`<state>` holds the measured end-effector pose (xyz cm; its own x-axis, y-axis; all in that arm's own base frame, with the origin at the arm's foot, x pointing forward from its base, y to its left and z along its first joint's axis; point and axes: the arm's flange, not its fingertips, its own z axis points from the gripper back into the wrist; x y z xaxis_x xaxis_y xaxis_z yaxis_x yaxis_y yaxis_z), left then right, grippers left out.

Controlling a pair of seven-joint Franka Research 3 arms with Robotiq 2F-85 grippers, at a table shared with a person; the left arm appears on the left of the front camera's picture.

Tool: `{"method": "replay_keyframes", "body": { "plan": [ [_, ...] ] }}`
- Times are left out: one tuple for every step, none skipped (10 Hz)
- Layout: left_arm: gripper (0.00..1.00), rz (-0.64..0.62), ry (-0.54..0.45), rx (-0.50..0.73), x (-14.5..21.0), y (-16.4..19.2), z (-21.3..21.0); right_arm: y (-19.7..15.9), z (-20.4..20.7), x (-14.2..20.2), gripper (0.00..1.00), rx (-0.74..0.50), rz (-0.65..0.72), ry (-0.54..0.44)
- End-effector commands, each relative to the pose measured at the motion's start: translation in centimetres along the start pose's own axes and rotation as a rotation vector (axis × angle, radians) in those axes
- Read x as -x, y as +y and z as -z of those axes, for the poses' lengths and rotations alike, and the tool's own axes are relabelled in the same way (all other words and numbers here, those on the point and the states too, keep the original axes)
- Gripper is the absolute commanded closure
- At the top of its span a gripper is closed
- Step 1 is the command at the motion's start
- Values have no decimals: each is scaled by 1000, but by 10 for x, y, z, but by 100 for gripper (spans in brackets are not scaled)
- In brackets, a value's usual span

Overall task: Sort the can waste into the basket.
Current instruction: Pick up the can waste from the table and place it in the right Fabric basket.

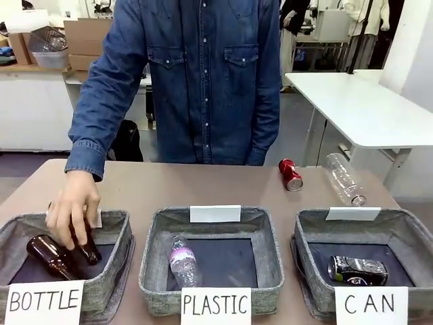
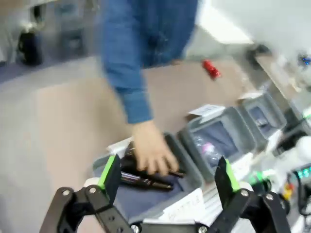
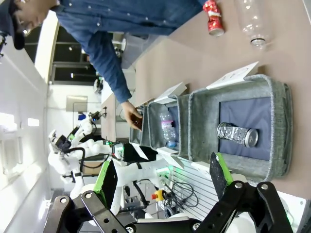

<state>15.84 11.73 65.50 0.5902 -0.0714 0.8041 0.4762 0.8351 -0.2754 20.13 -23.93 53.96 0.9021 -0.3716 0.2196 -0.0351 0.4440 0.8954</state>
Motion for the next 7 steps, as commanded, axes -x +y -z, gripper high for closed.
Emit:
{"method": "replay_keyframes", "body": {
  "plan": [
    [0,-216,-34,-93,19,49,-25,3,2,0,0,-18,0,-8],
    [0,-229,-101,-86,33,56,-37,3,2,0,0,-18,0,-8],
    [0,-232,-139,-90,42,58,-47,3,2,0,0,-18,0,-8],
    [0,-230,-159,-83,48,60,-52,3,2,0,0,-18,0,-8],
    [0,-232,-167,-75,52,62,-54,3,2,0,0,-18,0,-8],
    [0,-235,-163,-79,53,63,-53,3,2,0,0,-18,0,-8],
    [0,-229,-168,-83,53,64,-51,3,2,0,0,-18,0,-8]
  ]
}}
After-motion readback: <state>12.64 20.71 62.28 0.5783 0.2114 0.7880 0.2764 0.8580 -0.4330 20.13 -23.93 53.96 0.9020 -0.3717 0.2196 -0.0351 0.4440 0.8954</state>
